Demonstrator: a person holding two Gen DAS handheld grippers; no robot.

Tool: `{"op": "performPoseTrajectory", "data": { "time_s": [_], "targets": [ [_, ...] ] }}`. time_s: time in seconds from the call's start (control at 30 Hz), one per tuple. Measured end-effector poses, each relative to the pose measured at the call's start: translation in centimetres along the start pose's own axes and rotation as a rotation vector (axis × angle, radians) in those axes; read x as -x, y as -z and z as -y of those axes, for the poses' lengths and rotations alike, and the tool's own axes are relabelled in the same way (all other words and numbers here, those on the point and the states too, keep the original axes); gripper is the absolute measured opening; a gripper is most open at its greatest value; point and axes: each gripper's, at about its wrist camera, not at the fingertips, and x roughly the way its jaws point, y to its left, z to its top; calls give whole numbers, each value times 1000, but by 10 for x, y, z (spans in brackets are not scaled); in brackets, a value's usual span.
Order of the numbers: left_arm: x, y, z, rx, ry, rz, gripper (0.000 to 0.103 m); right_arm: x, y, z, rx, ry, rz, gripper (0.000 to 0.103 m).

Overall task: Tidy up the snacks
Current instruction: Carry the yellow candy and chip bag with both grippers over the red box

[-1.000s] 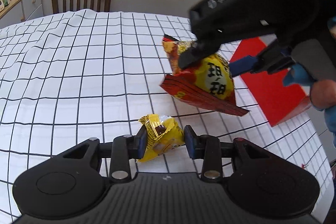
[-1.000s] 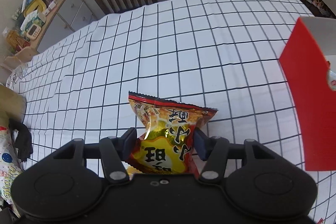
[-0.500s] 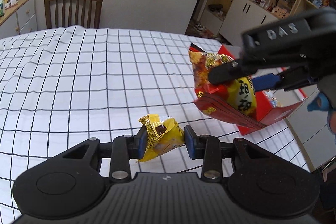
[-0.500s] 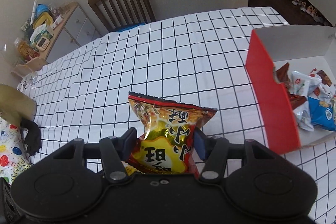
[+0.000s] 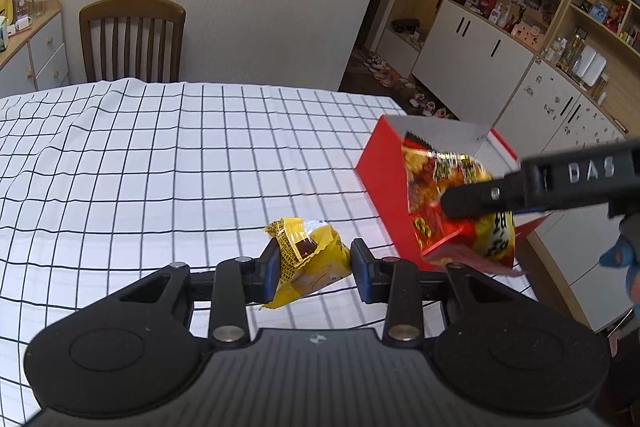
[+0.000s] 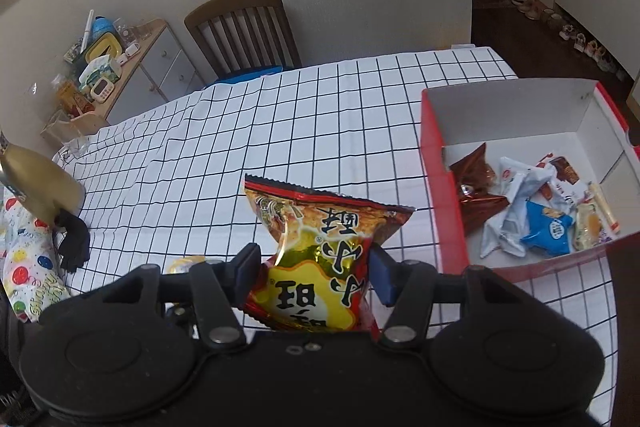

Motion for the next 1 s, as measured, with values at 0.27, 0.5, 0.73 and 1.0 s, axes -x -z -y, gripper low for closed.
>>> {"op": "performPoseTrajectory", "data": {
  "time_s": [0.27,0.5,0.73,1.0],
  "targets": [
    [-4,-20,46,15,-2,11,36,23,-2,43,9,-25,17,56],
    [-19,-31,91,26,-3,6,36,38,-6,81,40,-33,32,56],
    [-43,-42,135,22,3,-12,36,49,-11,125,52,-30,44,56],
    [-70,-54,185,-34,2,-34,36,59,-18,174,70,15,53,56]
  ]
}}
